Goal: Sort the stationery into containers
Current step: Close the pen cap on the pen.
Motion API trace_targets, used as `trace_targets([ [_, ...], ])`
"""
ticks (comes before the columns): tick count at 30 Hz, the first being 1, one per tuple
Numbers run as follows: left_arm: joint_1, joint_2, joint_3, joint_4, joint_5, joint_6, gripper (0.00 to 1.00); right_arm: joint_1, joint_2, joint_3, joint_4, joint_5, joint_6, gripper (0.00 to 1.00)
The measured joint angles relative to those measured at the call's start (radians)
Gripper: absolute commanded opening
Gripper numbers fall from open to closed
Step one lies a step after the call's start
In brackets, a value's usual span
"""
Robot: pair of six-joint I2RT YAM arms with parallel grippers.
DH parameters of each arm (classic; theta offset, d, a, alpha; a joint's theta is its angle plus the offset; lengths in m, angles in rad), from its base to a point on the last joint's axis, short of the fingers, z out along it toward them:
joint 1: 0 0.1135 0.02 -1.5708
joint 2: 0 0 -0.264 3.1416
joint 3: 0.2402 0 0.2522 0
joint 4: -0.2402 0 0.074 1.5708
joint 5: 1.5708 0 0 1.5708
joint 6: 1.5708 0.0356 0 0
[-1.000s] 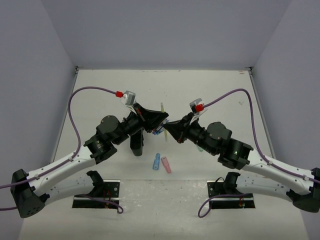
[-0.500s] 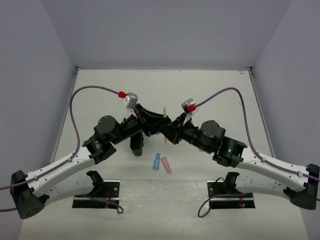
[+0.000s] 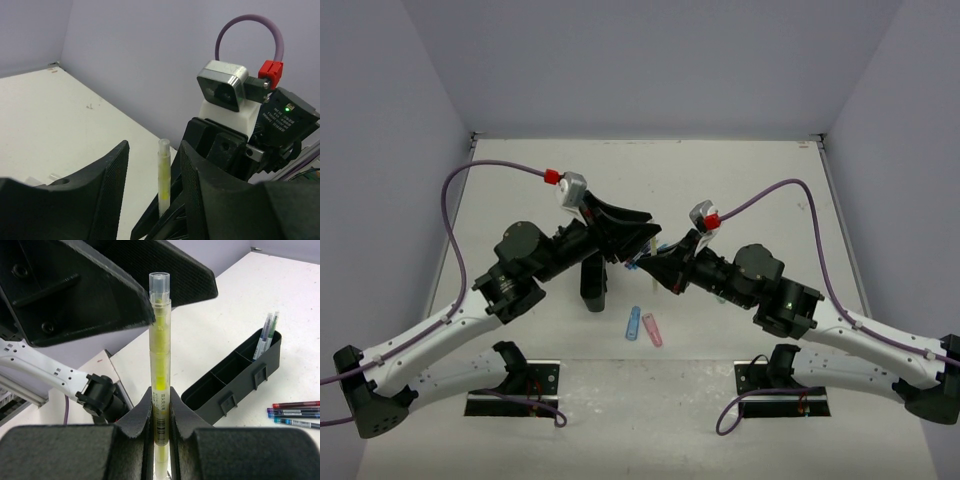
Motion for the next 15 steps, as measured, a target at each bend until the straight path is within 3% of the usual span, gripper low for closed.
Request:
trace_targets([
  [3,0.0,0.003,0.003,0.0,0.006,0.0,0.45,0.0,0.0,0.0,0.0,-0.007,-0.005,0.0],
  [7,0.0,0.015,0.003,0.001,0.027,0.0,0.31,0.0,0.001,0.0,-0.003,-0.015,-0.009,0.0],
  [9,0.0,0.021,0.003,0.002,0.039,-0.002,0.13,0.0,0.001,0.0,-0.003,-0.015,-0.01,0.0],
  [11,-0.001,0.025,0.003,0.007,0.052,-0.002,0.02,-0.001,0.001,0.0,-0.011,-0.015,-0.01,0.0],
  [15,0.0,0.026,0.001,0.008,0.069,-0.004,0.0,-0.001,0.002,0.0,-0.015,-0.012,-0.016,0.0],
])
